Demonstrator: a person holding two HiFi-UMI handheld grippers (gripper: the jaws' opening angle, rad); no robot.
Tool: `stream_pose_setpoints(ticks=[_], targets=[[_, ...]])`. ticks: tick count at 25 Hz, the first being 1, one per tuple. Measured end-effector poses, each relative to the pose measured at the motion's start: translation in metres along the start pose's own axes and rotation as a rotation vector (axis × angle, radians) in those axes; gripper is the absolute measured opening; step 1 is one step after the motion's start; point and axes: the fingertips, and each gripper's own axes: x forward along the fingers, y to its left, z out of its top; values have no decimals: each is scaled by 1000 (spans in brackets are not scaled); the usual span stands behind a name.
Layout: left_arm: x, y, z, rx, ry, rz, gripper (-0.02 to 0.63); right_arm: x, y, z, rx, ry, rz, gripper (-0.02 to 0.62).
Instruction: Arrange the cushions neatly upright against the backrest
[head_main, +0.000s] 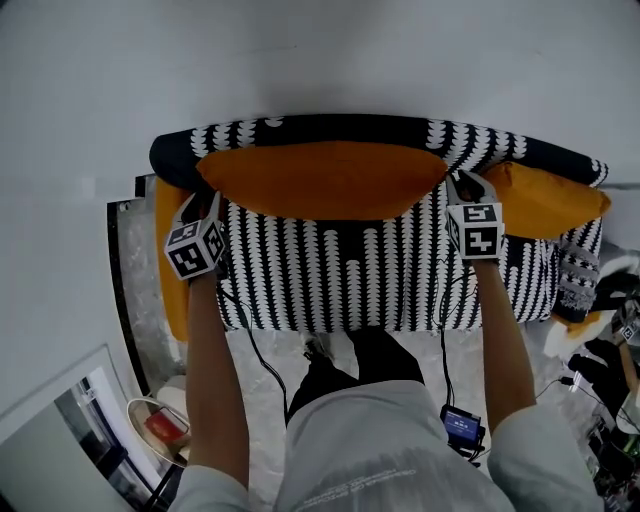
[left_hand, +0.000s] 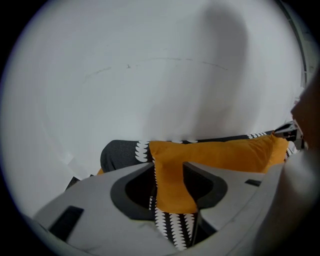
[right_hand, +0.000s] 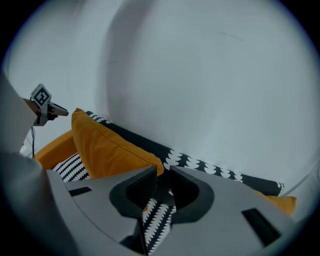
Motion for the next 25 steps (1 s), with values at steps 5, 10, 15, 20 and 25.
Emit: stream_pose_setpoints(ticks=[5, 10, 15, 20, 25], targets=[[-27, -7, -14, -30, -16, -29, 196, -18, 9, 0, -8, -10, -3, 60], [-55, -21, -27, -22, -31, -85, 196, -45, 11, 3, -35, -20, -50, 60], [-100, -31, -27, 79, -100, -105, 149, -93, 23, 10, -43, -76, -48, 58], [-154, -54, -29, 99, -176, -159, 41, -153, 40, 3, -27, -126, -35, 11], [-214, -68, -55, 125, -226, -200, 17, -214, 74, -15, -19, -160, -2, 3]])
